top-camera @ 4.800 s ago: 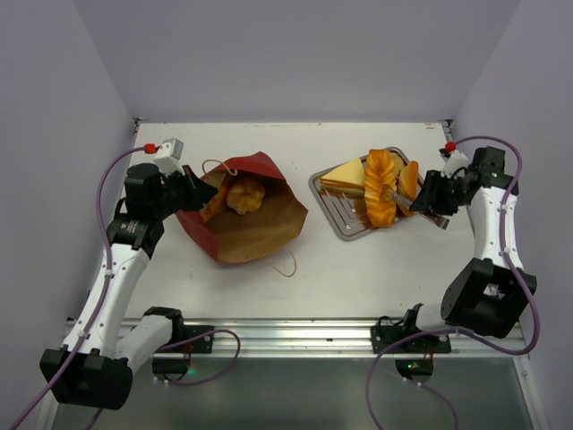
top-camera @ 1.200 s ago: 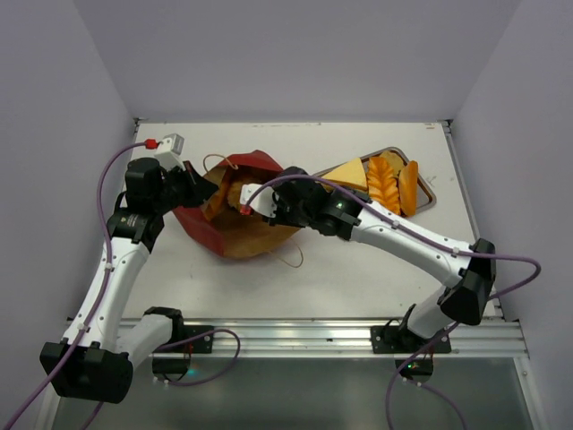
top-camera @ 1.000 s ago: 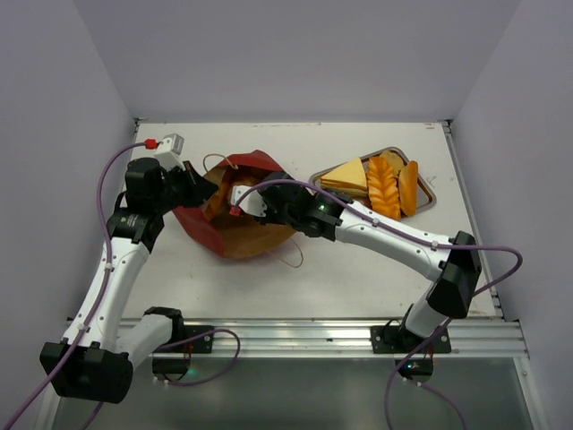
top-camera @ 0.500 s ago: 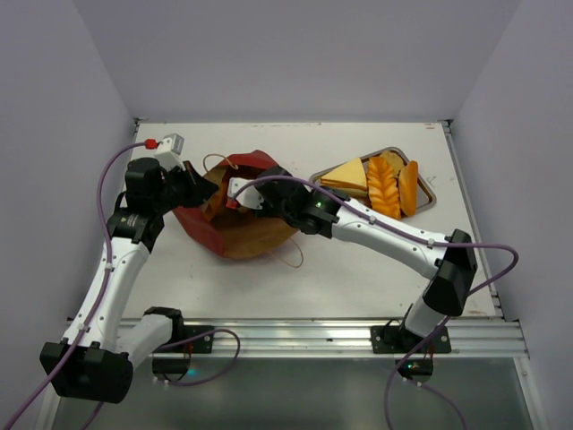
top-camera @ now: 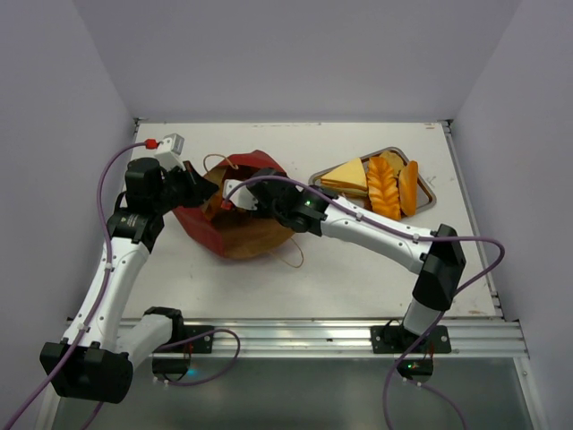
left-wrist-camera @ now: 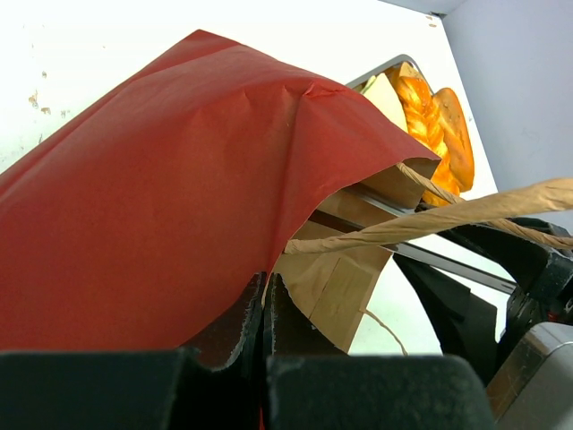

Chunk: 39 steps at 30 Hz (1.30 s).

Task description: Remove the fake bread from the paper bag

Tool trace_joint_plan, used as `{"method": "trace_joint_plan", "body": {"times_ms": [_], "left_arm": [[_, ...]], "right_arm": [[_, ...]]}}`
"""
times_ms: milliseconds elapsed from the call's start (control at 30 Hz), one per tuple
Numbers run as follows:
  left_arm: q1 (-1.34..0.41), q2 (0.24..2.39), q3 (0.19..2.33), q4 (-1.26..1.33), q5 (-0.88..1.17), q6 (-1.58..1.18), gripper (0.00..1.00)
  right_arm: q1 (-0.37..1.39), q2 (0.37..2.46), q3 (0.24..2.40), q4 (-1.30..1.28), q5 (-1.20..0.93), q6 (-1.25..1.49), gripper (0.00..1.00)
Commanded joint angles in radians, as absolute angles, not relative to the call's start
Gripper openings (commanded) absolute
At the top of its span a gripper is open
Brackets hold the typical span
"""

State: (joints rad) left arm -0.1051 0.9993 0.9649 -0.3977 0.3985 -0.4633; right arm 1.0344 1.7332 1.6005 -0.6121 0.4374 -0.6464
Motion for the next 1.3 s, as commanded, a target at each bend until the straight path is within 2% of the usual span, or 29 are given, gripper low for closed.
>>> {"method": "trace_joint_plan", "body": {"times_ms": [0,533,633,667,733,767,833,900,1267], "left_arm": [[-0.104,0.994,0.968,-0.365,0.430,-0.466,0.00],[-0.104,0.989,0.962,-0.365,0.436,-0.463,0.00],[-0.104,0.986,0.960,-0.365,0.437,-0.463,0.00],[-0.103,0.985,0.960,-0.365,0.437,-0.463,0.00],[-0.103,0.985,0.960,-0.365,0.437,-0.463,0.00],[-0.103,0.982,0.962,-0.367,0.436,-0.463,0.00],[-0.103,0.980,0.960,-0.367,0.433,-0.462,0.00],[-0.103,0.982,0.960,-0.367,0.430,-0.462,0.00],[-0.103,0.983,0.960,-0.356,0.368,-0.488,0.00]], "right_arm": [[1.040,1.750,1.657,-0.575,0.492,-0.672,0.46],[1.042,1.827,1.703,-0.592,0.483,-0.652,0.46],[1.040,1.838,1.706,-0.595,0.483,-0.646,0.37],[1.040,1.839,1.706,-0.595,0.483,-0.644,0.29],[1.040,1.836,1.701,-0.595,0.489,-0.646,0.21],[1.040,1.832,1.700,-0.595,0.488,-0.646,0.12],[1.039,1.818,1.689,-0.595,0.488,-0.646,0.03],[1.039,1.806,1.681,-0.595,0.482,-0.644,0.00],[1.017,1.631,1.602,-0.595,0.397,-0.629,0.00]]}}
